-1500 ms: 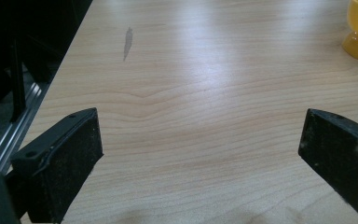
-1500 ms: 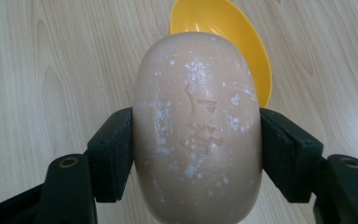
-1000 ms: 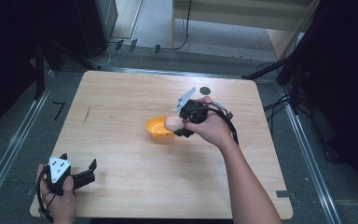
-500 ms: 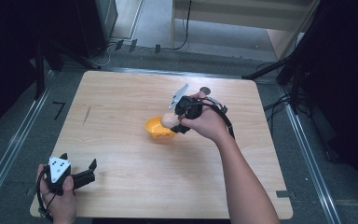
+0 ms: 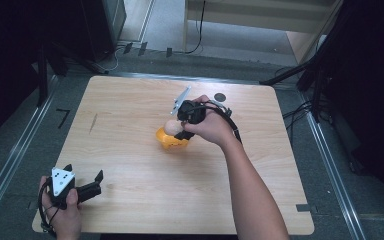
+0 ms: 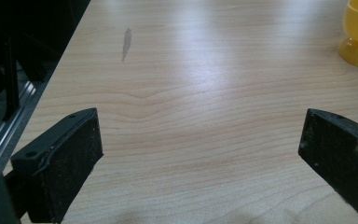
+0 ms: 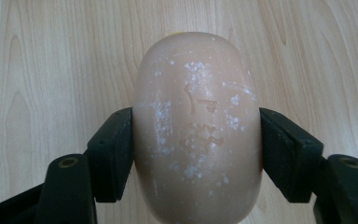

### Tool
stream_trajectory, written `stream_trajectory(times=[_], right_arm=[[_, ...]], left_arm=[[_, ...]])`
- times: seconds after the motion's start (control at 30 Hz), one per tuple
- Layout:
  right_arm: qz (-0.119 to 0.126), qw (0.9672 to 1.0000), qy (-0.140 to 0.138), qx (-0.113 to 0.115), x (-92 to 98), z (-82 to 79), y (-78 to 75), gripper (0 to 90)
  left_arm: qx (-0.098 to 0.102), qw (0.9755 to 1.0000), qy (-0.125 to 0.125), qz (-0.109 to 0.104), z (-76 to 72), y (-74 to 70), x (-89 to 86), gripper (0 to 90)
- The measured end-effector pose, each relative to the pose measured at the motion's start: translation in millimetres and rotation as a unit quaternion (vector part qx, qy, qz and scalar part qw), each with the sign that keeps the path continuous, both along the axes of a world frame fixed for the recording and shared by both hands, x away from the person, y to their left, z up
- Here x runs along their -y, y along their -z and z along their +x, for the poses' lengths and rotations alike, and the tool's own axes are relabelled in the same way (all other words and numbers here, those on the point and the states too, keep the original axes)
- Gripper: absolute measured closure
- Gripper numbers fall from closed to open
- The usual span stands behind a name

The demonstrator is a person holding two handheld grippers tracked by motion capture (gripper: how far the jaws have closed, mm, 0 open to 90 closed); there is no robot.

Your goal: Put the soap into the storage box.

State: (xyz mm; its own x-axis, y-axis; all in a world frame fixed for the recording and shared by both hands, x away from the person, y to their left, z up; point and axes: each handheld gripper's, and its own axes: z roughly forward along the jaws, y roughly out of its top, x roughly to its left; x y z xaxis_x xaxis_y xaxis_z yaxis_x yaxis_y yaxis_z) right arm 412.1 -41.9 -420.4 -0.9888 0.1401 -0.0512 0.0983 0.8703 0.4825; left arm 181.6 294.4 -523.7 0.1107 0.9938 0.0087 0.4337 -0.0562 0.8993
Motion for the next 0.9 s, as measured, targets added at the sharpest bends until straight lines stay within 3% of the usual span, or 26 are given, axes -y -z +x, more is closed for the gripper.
stream_trajectory(times=[0.6,0.9], right_arm=[[-0.035,0.9990,-0.015,-0.021,-10.8,14.9,19.1,33.3],[-0.039,0.9989,-0.022,-0.017,-17.5,17.8,23.5,33.3]], left_arm=[[-0.002,1.0000,0.000,-0.004,0.0,-0.2,-0.9,0.0],[0.000,1.0000,-0.001,-0.009,-0.1,-0.2,-1.8,0.0]])
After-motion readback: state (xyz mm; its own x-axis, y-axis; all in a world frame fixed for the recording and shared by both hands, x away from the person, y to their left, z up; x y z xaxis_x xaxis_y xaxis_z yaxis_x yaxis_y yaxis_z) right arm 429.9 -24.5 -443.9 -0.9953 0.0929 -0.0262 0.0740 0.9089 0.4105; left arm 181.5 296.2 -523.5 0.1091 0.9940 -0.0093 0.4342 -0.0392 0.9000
